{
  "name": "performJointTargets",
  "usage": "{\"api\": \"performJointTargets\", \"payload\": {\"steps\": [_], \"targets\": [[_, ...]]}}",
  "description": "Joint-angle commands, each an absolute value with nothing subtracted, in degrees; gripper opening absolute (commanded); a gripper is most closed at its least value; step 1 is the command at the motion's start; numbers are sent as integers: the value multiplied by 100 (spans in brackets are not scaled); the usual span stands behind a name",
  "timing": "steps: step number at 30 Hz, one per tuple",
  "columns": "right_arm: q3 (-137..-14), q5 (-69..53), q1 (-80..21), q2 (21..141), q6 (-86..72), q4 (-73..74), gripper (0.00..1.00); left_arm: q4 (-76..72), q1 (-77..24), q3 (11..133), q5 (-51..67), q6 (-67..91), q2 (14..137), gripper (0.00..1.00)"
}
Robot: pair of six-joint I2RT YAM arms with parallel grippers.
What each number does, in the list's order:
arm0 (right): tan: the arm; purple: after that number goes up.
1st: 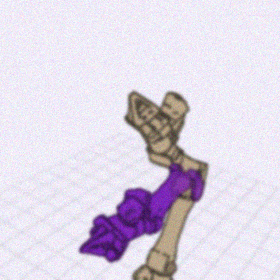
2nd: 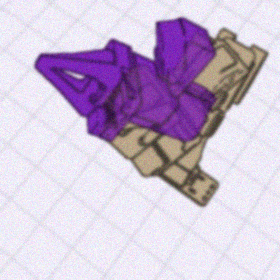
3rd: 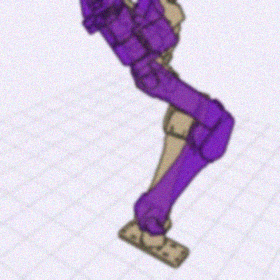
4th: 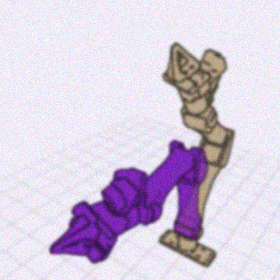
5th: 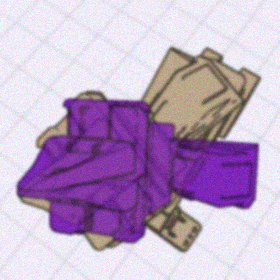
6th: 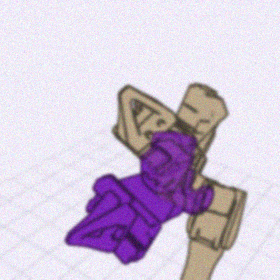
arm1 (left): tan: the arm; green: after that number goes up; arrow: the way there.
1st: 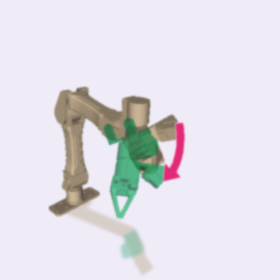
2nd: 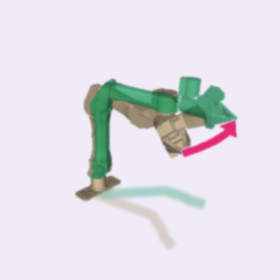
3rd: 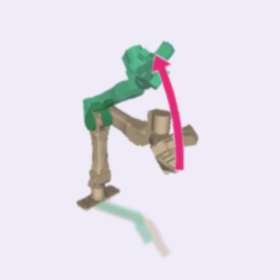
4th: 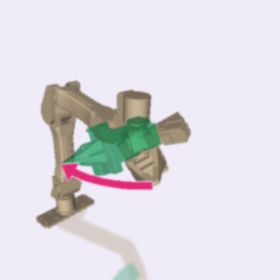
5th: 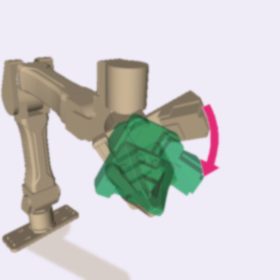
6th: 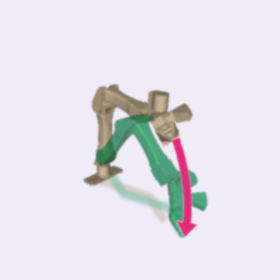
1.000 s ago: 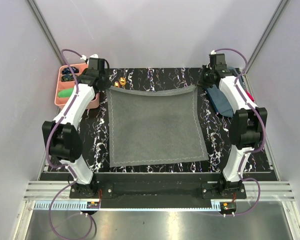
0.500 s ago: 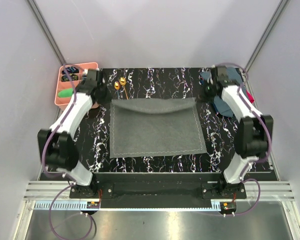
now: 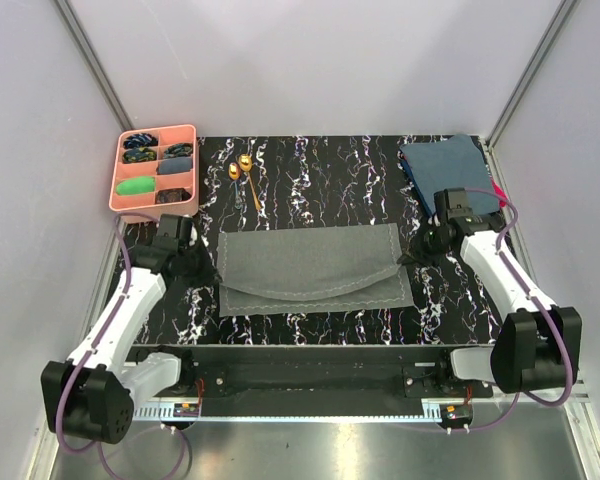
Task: Fold the napkin into a case and place the utensils inside
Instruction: Fold the rectangle-folded napkin into the folded napkin.
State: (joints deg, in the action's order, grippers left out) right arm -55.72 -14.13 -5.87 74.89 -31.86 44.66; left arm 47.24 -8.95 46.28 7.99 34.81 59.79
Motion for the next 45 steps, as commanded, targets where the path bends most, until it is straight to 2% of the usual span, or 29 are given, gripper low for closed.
{"api": "performJointTargets", "payload": {"steps": [1, 12, 45], "targets": [[-5266, -636, -545, 7488, -3489, 4798, 0, 4886, -896, 4474, 950, 3559, 5853, 0], [-5028, -158, -545, 7700, -3533, 4940, 0, 4957, -914, 4193, 572, 3919, 6108, 0], [-4351, -176, -554, 8314, -3929, 4404, 1, 4526, -967, 3858, 404, 4210, 7216, 0]]}}
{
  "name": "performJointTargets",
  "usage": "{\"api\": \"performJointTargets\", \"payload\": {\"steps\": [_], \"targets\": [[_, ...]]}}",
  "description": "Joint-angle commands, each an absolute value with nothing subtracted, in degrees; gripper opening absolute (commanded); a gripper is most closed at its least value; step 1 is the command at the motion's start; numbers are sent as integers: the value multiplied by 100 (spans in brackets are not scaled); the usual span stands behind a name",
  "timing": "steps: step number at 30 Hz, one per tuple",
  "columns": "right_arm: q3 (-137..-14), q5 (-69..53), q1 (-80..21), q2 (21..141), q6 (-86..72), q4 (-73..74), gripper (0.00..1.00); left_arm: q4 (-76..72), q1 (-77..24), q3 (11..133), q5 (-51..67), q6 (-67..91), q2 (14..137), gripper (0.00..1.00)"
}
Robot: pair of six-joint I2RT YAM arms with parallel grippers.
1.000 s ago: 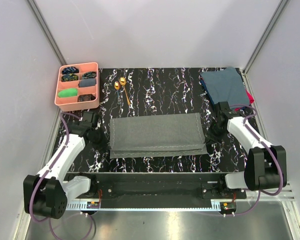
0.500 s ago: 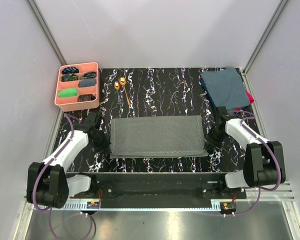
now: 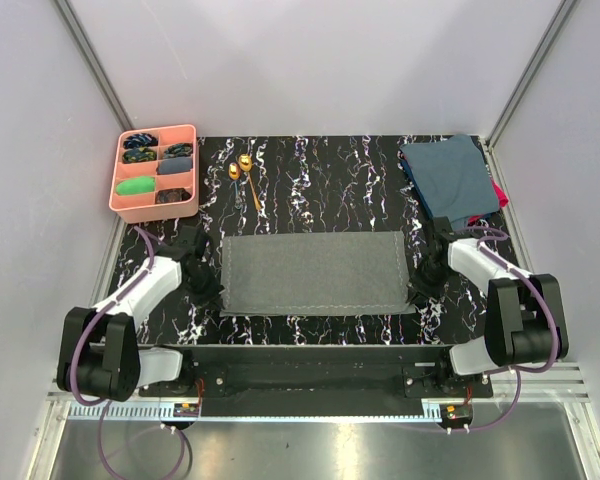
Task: Fold the napkin into a case and place the utensils inside
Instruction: Fold the rectangle-folded napkin into the folded napkin.
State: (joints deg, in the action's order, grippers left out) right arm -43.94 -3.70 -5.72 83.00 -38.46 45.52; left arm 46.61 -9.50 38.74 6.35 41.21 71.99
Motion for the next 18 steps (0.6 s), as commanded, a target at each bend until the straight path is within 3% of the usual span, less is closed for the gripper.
{"api": "performJointTargets", "payload": {"steps": [1, 5, 7, 8, 9, 10, 13, 18], "targets": [[-4351, -176, -545, 8341, -3920, 4395, 1, 4509, -967, 3858, 396, 4210, 7225, 0], [-4359, -237, -554, 8323, -3911, 4377, 4, 4509, -967, 3867, 404, 4201, 7321, 2], [-4394, -264, -545, 8227, -3876, 4386, 7, 4561, -967, 3893, 448, 4201, 7339, 9], [-4412, -255, -554, 8174, -3867, 4394, 19, 4614, -967, 3928, 509, 4184, 7313, 15], [-4464, -203, -554, 8096, -3858, 4455, 43, 4814, -967, 4024, 553, 4175, 7269, 40], [-4517, -167, -545, 7886, -3850, 4534, 53, 4938, -967, 4078, 597, 4184, 7199, 48], [-4746, -35, -545, 7333, -3797, 4886, 64, 5483, -958, 4402, 660, 4183, 6690, 68], [-4764, 80, -554, 6645, -3674, 4713, 70, 5233, -958, 4948, 728, 4096, 5942, 71]]}}
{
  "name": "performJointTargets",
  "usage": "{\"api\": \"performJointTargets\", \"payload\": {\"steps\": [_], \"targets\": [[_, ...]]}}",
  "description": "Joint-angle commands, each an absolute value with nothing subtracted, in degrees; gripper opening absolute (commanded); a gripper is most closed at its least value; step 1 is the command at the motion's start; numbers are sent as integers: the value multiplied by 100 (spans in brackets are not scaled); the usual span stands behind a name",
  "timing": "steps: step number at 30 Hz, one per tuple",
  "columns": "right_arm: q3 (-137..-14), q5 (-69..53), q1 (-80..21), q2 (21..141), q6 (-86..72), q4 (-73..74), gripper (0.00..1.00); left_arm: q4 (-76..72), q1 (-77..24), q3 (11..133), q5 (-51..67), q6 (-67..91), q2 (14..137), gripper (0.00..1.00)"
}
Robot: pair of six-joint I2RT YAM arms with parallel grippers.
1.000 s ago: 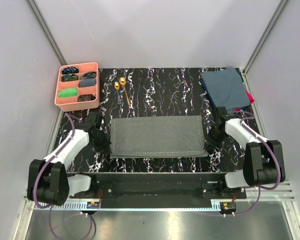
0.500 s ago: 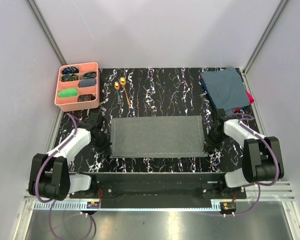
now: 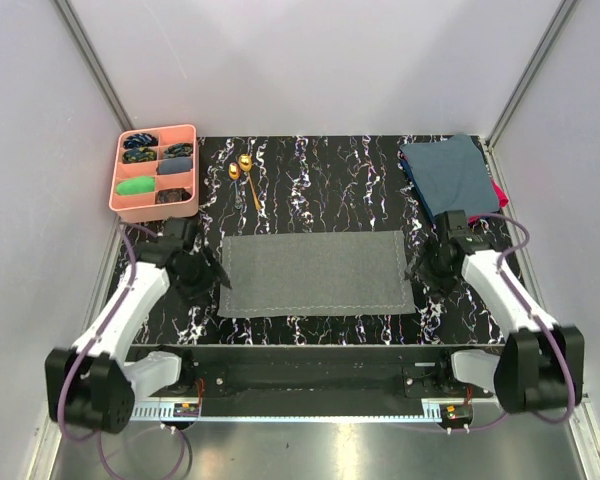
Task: Fold the napkin into a case and place the utensils inside
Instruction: Fold the rectangle-folded napkin into the folded napkin, then smooth out the rectangle-folded napkin from the folded napkin.
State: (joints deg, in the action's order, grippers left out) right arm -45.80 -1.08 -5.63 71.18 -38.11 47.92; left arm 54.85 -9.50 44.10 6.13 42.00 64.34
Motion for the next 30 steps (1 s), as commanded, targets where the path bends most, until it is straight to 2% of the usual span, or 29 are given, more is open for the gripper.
{"api": "performJointTargets", "payload": {"steps": [1, 3, 4, 7, 9, 11, 14, 21, 22, 30], "targets": [[-4746, -165, -554, 6610, -3448, 4537, 71, 4934, -958, 4887, 1234, 4070, 5898, 69], [-4929, -851, -554, 6862, -3227, 4044, 71, 3700, -958, 4616, 1939, 4078, 5993, 65], [-5018, -1044, -545, 6960, -3043, 3878, 71, 3300, -958, 4545, 2421, 4217, 6264, 54], [-5290, -1625, -554, 7522, -2874, 2946, 72, 2068, -949, 4614, 2925, 4560, 7106, 39], [-5736, -1933, -554, 8178, -2752, 2690, 70, 1566, -949, 4885, 3023, 4632, 7556, 25], [-6028, -2038, -545, 8629, -2760, 2602, 64, 1573, -949, 5297, 2638, 4466, 8163, 18], [-6538, -2013, -554, 9429, -2733, 2549, 58, 1810, -862, 5834, 2505, 4368, 8910, 14], [-7242, -1556, -545, 10633, -2444, 2496, 53, 2039, -519, 6284, 1925, 4306, 10062, 11], [-7312, -1477, -545, 10730, -2417, 2505, 49, 2022, -492, 6284, 1890, 4333, 10220, 11], [-7567, -677, -317, 11293, -2110, 2531, 45, 2188, -71, 6301, 1179, 3973, 10547, 11]]}}
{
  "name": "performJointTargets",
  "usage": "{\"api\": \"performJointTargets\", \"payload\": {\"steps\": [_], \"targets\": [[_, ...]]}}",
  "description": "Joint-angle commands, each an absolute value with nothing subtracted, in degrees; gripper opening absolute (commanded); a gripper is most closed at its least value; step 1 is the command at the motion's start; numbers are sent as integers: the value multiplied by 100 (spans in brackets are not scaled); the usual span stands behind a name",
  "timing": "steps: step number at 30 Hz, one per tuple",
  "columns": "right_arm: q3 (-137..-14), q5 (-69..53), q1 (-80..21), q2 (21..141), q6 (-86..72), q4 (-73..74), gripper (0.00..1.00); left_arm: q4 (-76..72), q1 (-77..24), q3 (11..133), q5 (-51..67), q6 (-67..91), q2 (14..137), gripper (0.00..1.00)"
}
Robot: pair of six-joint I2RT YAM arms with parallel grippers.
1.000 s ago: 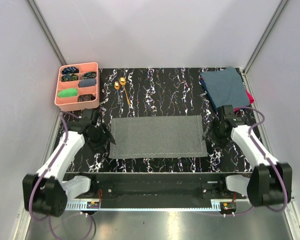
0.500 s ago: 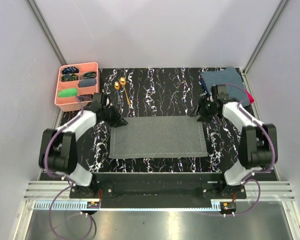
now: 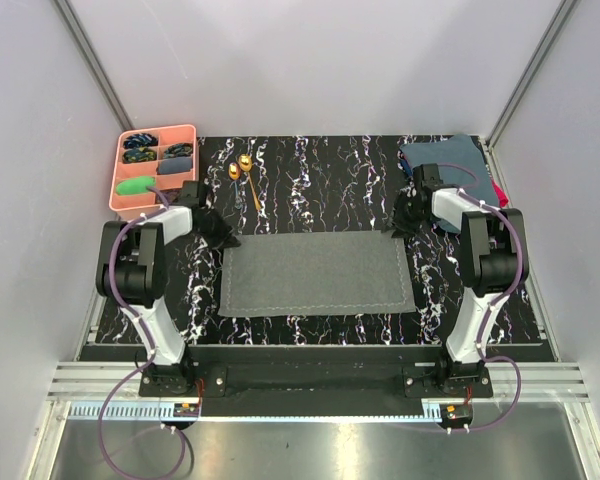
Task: Fold the napkin into a case and place the utensils inside
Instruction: Smooth out the rectangle-folded napkin from the folded napkin.
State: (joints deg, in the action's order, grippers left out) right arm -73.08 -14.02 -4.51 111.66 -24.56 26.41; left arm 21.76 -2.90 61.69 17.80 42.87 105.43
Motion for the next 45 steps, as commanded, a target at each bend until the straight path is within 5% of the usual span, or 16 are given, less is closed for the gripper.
{"api": "performJointTargets", "payload": {"steps": [1, 10, 14, 18, 21, 26, 32, 38, 45], "targets": [[-7567, -633, -308, 11303, -2092, 2531, 45, 2215, -44, 6328, 1099, 3929, 10599, 11], [-7532, -1088, -316, 10425, -2135, 2690, 62, 2321, -193, 6425, 1247, 3814, 9906, 20], [-7226, -2484, -439, 10160, -2662, 2032, 66, 1847, -806, 6346, 1677, 4042, 9484, 26], [-6882, -3417, -843, 10467, -3539, 863, 66, 784, -1493, 6231, 2213, 4674, 9692, 20], [-6847, -3849, -1238, 10854, -3919, 213, 59, 274, -1898, 6450, 2407, 4965, 10324, 14], [-6776, -4253, -1477, 11485, -4455, -904, 29, -614, -2258, 6820, 2610, 5387, 11344, 8], [-6961, -4227, -1293, 11952, -3922, -687, 28, -624, -2040, 6891, 2531, 5458, 11734, 7], [-7004, -3175, -914, 10946, -2693, 1201, 45, -88, -1995, 6759, 2417, 4983, 11023, 12], [-6699, -30, -826, 9537, -2224, 3654, 74, 561, -2338, 6654, 2523, 4545, 9801, 23]]}}
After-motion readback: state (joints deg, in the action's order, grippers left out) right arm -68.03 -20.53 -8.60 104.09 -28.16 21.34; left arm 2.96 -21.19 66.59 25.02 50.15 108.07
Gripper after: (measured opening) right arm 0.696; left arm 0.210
